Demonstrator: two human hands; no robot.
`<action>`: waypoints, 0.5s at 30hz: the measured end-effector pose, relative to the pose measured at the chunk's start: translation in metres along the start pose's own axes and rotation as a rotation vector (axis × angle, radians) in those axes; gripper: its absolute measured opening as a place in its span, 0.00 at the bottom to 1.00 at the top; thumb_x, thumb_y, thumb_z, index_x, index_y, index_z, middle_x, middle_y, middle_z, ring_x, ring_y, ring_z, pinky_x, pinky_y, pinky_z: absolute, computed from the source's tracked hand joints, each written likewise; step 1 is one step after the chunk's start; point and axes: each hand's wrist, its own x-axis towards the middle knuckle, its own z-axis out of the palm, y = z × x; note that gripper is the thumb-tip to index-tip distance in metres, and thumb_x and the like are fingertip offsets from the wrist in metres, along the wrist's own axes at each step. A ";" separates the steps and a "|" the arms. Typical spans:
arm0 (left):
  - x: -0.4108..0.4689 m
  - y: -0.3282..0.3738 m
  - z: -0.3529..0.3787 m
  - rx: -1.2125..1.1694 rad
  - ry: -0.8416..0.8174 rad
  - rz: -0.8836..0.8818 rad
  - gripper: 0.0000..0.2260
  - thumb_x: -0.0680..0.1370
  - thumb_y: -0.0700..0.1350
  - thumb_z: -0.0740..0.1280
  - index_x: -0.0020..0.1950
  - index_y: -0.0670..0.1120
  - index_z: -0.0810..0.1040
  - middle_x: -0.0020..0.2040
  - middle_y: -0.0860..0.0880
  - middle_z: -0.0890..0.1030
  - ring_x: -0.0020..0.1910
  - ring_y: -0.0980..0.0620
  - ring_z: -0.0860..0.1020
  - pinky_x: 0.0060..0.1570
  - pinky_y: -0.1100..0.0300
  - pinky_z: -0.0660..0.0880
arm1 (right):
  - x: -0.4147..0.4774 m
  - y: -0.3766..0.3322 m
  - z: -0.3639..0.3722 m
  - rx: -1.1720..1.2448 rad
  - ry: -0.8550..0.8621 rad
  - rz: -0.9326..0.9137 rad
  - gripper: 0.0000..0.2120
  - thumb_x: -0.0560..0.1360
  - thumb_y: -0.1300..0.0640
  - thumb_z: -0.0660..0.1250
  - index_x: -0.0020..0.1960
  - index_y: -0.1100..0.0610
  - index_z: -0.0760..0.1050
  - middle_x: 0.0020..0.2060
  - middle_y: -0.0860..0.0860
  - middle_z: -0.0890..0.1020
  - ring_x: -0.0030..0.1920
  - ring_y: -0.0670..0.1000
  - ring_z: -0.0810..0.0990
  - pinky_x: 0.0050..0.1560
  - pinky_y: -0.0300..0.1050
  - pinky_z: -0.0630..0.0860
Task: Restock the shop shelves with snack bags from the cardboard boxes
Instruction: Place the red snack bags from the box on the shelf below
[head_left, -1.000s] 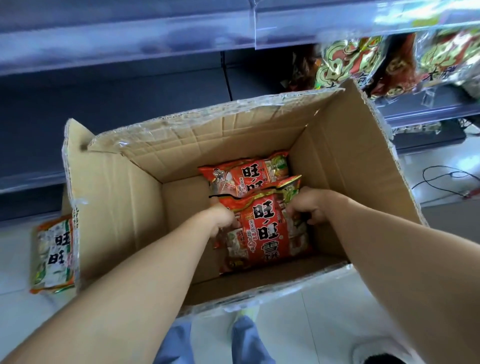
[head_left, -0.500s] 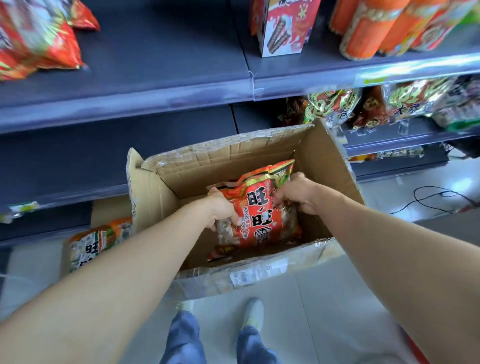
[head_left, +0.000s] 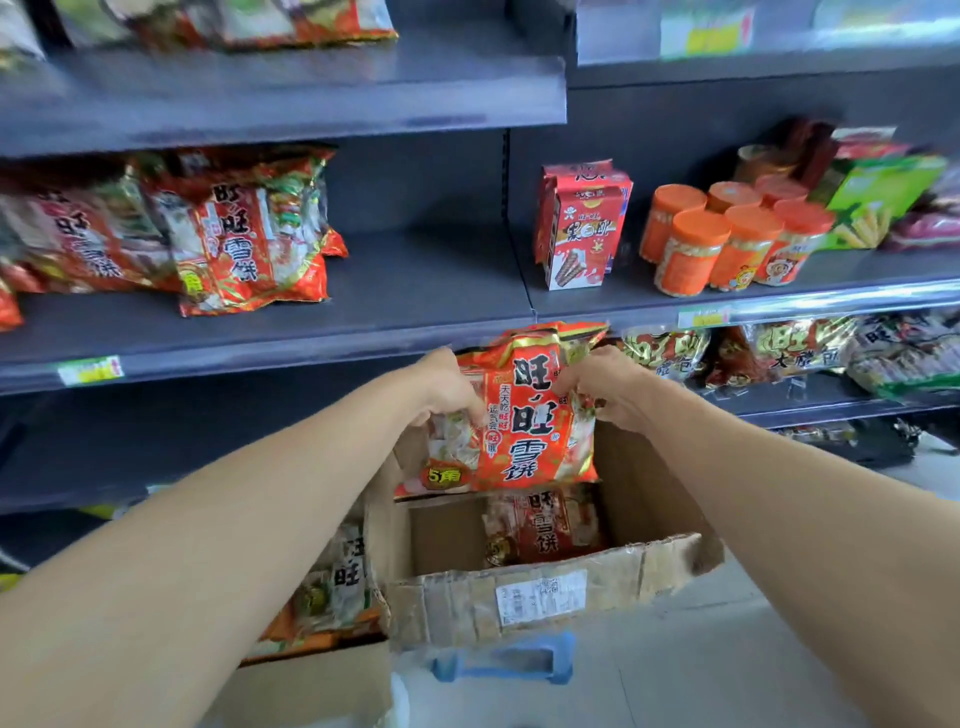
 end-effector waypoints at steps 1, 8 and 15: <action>-0.004 0.004 -0.008 -0.014 0.020 0.023 0.15 0.68 0.36 0.76 0.45 0.45 0.71 0.48 0.45 0.81 0.48 0.46 0.78 0.49 0.51 0.76 | -0.003 -0.009 0.000 0.015 -0.008 -0.030 0.23 0.68 0.68 0.71 0.61 0.63 0.69 0.54 0.55 0.76 0.54 0.52 0.75 0.49 0.46 0.70; -0.014 0.004 -0.061 -0.071 0.230 0.133 0.36 0.63 0.37 0.79 0.65 0.45 0.63 0.58 0.44 0.77 0.58 0.44 0.77 0.58 0.44 0.75 | -0.007 -0.064 0.024 0.065 0.012 -0.221 0.18 0.68 0.70 0.64 0.58 0.65 0.71 0.56 0.61 0.79 0.51 0.56 0.79 0.44 0.47 0.75; 0.007 -0.019 -0.110 -0.233 0.508 0.155 0.53 0.65 0.36 0.78 0.78 0.47 0.44 0.74 0.44 0.64 0.71 0.43 0.66 0.69 0.46 0.67 | 0.007 -0.107 0.075 0.037 0.018 -0.322 0.33 0.63 0.62 0.68 0.67 0.57 0.64 0.56 0.57 0.76 0.56 0.58 0.76 0.56 0.58 0.76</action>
